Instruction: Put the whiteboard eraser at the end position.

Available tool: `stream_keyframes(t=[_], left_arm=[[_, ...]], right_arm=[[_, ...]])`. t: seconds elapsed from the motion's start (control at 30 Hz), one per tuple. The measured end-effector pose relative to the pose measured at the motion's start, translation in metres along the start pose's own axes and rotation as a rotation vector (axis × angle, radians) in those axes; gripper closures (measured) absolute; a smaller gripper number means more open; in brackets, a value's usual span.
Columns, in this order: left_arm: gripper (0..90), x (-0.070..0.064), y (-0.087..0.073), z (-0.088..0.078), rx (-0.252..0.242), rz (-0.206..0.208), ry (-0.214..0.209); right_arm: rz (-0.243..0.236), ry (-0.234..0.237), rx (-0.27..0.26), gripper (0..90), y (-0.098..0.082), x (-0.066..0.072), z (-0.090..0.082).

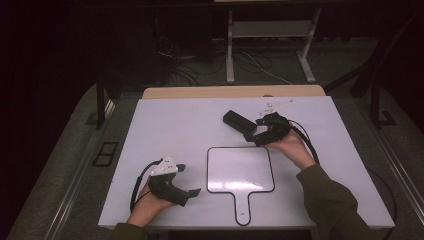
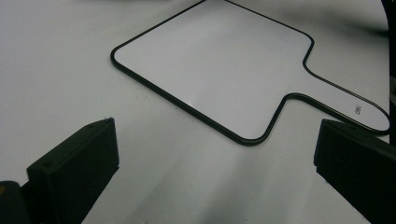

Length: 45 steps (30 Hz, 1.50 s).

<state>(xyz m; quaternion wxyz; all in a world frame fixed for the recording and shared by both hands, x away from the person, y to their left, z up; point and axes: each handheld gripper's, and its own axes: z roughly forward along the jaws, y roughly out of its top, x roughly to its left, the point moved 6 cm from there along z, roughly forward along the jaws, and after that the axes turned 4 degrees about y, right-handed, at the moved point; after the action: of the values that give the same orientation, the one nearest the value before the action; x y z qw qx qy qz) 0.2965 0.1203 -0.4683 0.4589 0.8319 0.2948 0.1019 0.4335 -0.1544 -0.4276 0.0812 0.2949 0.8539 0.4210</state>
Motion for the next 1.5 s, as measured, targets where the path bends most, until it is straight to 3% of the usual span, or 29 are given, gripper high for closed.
stream_keyframes(t=[0.27, 0.53, 0.83, 1.17, 1.5], left_arm=[[0.0, 0.000, 0.000, 0.000, 0.003, 0.002, 0.001], [0.0, 0.000, 0.000, 0.000, 0.005, 0.003, 0.002], [0.0, -0.001, 0.000, 0.000, 0.006, 0.005, 0.004], [0.0, 0.000, -0.001, 0.000, 0.006, 0.007, 0.004], [0.0, -0.001, 0.000, -0.001, 0.006, 0.011, 0.005]], right_arm=[[0.012, 0.020, -0.029, 11.3, -0.014, 0.013, -0.012], [0.003, -0.041, -0.053, 11.3, -0.034, 0.021, -0.024], [0.026, -0.048, -0.094, 11.3, -0.054, 0.024, -0.040], [0.032, -0.067, -0.070, 11.3, -0.077, 0.031, -0.048], [0.050, -0.086, -0.106, 11.3, -0.097, 0.038, -0.062]])
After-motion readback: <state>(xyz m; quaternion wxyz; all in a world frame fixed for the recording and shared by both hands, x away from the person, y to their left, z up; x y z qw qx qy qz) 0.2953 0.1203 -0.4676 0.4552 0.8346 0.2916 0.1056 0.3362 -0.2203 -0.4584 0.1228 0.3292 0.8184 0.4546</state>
